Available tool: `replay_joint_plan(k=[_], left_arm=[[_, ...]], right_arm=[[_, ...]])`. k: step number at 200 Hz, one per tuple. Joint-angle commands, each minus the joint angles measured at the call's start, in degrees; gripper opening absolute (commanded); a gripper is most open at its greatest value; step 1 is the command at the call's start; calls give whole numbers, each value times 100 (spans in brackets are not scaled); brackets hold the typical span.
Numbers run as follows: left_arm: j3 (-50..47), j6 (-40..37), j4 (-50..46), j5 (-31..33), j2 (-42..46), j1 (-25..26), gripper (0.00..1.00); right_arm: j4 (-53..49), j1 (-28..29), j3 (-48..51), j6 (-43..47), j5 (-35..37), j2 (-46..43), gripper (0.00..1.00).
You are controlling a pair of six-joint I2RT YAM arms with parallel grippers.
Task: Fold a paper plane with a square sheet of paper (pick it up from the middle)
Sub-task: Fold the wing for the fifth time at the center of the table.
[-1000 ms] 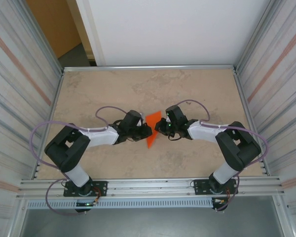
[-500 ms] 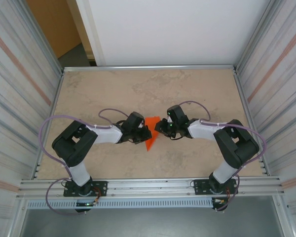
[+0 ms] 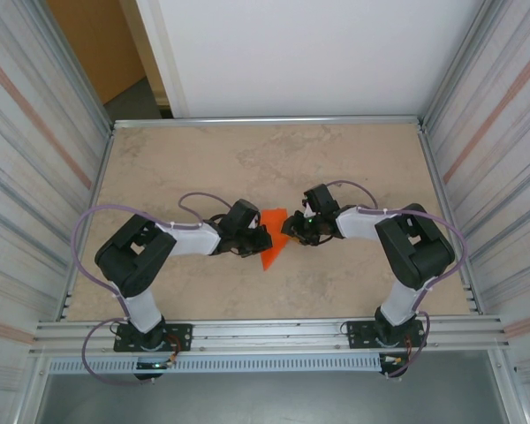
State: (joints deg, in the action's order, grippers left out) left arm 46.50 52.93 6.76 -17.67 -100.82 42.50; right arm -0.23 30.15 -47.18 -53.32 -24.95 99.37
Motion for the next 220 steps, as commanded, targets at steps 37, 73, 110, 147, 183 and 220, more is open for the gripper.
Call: replay_joint_plan(k=[37,73,110,147,183,220], left_arm=[[-84,-329,167,-532,-112,-175,9],[54,-856,-209,-401,225,-225,13],[60,-1523,-492,197,908,-40,24],[-42,-2423,-647,1010,1363,335,36],[-239,-3199,-544,1642,1455,528,43],[-250,-3928,-366,2145,1297,851,45]], right_arm=[[23,-51,-98,105,-216,136,14],[104,-37,23,-102,4,-162,1],[73,181,92,-593,392,-498,0],[172,358,218,-1309,751,-666,0],[120,375,277,-1856,884,-821,0],[20,400,237,-2144,935,-928,0]])
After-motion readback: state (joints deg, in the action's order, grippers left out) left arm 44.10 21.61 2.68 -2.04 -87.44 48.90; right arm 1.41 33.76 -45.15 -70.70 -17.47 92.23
